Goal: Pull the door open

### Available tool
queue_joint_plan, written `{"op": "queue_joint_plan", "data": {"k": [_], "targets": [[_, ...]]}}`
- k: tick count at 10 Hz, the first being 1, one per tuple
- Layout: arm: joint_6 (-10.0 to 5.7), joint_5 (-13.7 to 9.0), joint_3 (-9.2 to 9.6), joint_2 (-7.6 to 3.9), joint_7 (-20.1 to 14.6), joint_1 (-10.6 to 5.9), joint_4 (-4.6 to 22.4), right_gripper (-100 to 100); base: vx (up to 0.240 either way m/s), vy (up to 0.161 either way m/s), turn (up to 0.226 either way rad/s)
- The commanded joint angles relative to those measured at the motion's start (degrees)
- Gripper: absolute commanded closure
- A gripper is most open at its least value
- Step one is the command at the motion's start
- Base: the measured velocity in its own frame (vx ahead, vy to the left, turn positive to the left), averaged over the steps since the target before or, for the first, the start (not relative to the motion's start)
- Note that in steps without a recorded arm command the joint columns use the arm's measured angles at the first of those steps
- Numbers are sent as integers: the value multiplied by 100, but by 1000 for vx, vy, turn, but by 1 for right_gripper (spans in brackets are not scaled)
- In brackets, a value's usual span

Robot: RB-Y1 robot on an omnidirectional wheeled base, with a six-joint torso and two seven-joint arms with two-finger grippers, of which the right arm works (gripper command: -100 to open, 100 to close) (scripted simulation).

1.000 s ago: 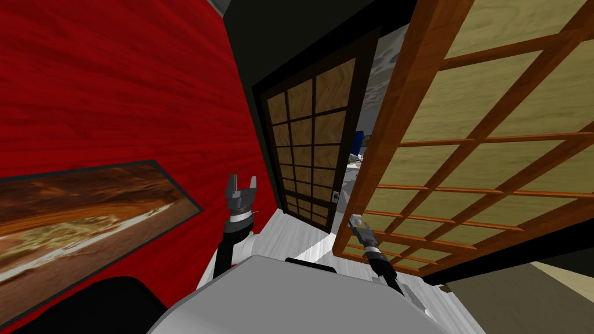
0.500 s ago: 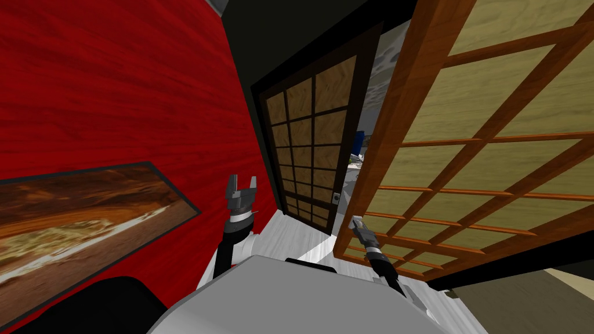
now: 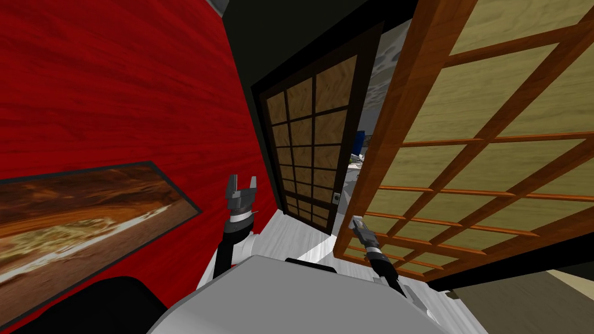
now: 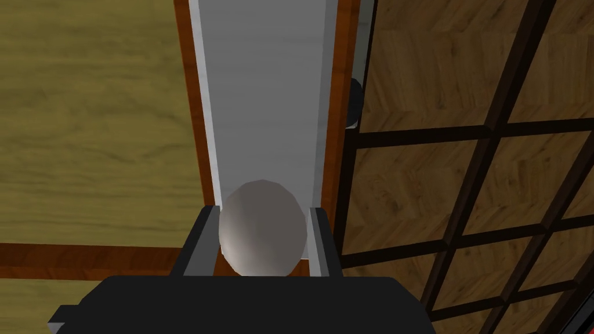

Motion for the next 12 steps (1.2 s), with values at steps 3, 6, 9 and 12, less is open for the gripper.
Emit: {"op": "queue_joint_plan", "data": {"k": [3, 6, 9, 12], "targets": [[1, -197, 112, -24, -449, 2, -1, 100, -34, -17, 52], [3, -321, 181, -43, -725, 5, -3, 100, -35, -15, 36], [5, -486, 273, -67, -1093, 8, -5, 100, -36, -13, 46], [8, -662, 371, -94, -1493, 12, -8, 100, -36, -17, 51]]}}
